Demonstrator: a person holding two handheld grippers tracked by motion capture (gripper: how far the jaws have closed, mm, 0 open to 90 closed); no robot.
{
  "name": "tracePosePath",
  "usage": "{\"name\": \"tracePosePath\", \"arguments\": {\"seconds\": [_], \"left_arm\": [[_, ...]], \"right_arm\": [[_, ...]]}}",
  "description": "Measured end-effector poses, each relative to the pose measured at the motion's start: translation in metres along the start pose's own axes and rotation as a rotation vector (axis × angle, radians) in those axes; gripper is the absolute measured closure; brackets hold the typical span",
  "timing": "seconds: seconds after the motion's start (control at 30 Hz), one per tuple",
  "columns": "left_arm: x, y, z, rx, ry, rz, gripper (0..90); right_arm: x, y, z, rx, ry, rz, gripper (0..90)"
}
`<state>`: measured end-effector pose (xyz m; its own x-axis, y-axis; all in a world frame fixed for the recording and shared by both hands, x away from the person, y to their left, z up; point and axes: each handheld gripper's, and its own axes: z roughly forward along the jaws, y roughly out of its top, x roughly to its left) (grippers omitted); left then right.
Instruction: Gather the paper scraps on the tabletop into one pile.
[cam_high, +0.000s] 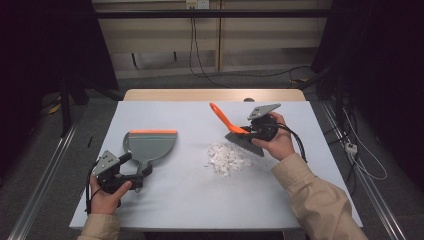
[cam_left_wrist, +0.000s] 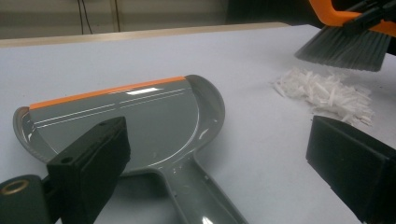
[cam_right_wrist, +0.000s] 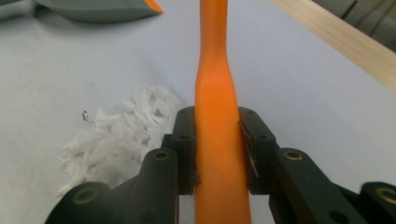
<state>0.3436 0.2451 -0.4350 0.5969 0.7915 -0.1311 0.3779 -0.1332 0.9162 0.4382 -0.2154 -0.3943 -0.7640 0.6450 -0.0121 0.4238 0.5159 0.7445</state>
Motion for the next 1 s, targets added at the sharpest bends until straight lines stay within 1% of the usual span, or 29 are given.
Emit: {"name": "tracePosePath", "arguments": {"seconds": [0.1, 0.13, 0.23, 0.3, 0.4, 0.47, 0.53, 0.6, 0.67, 0.73, 0.8, 0.9, 1.0], "left_arm": [[0.0, 0.001, -0.001, -0.006, 0.0, -0.002, 5.8], [0.0, 0.001, -0.002, -0.006, -0.002, 0.003, 5.8], [-0.001, 0.002, -0.001, -0.007, -0.001, 0.003, 5.7], [-0.002, 0.002, -0.001, -0.005, -0.003, 0.004, 5.7], [-0.002, 0.002, 0.0, -0.004, -0.006, 0.001, 5.7], [-0.002, 0.002, 0.001, -0.003, -0.007, 0.003, 5.7], [-0.002, 0.002, 0.002, -0.007, -0.01, -0.001, 5.7], [-0.002, 0.002, 0.003, -0.001, -0.01, 0.001, 5.7], [-0.002, 0.002, 0.004, 0.003, -0.005, 0.0, 5.7], [-0.002, 0.002, 0.004, 0.004, -0.003, -0.004, 5.4], [-0.001, 0.002, 0.004, 0.013, 0.005, -0.006, 4.9], [-0.001, 0.001, 0.004, 0.018, 0.008, -0.019, 4.8], [-0.002, 0.001, 0.005, 0.029, 0.01, -0.018, 4.6]], "right_arm": [[0.001, -0.012, -0.003, 0.032, -0.075, 0.048, 71.2], [0.002, -0.015, -0.002, 0.038, -0.09, 0.065, 71.2], [0.006, -0.024, 0.0, 0.035, -0.111, 0.141, 71.2], [0.011, -0.026, 0.003, 0.005, -0.125, 0.185, 71.2], [0.019, -0.024, 0.007, -0.021, -0.16, 0.234, 71.2], [0.023, -0.022, 0.012, -0.043, -0.16, 0.264, 71.3], [0.029, -0.017, 0.017, -0.048, -0.188, 0.268, 71.2], [0.032, -0.014, 0.023, -0.065, -0.187, 0.291, 71.2], [0.034, -0.011, 0.027, -0.065, -0.205, 0.285, 71.2], [0.035, -0.008, 0.03, -0.073, -0.208, 0.295, 71.3], [0.034, -0.007, 0.029, -0.085, -0.218, 0.289, 71.3], [0.031, -0.007, 0.026, -0.087, -0.224, 0.293, 71.3], [0.028, -0.009, 0.022, -0.095, -0.225, 0.303, 71.3]]}}
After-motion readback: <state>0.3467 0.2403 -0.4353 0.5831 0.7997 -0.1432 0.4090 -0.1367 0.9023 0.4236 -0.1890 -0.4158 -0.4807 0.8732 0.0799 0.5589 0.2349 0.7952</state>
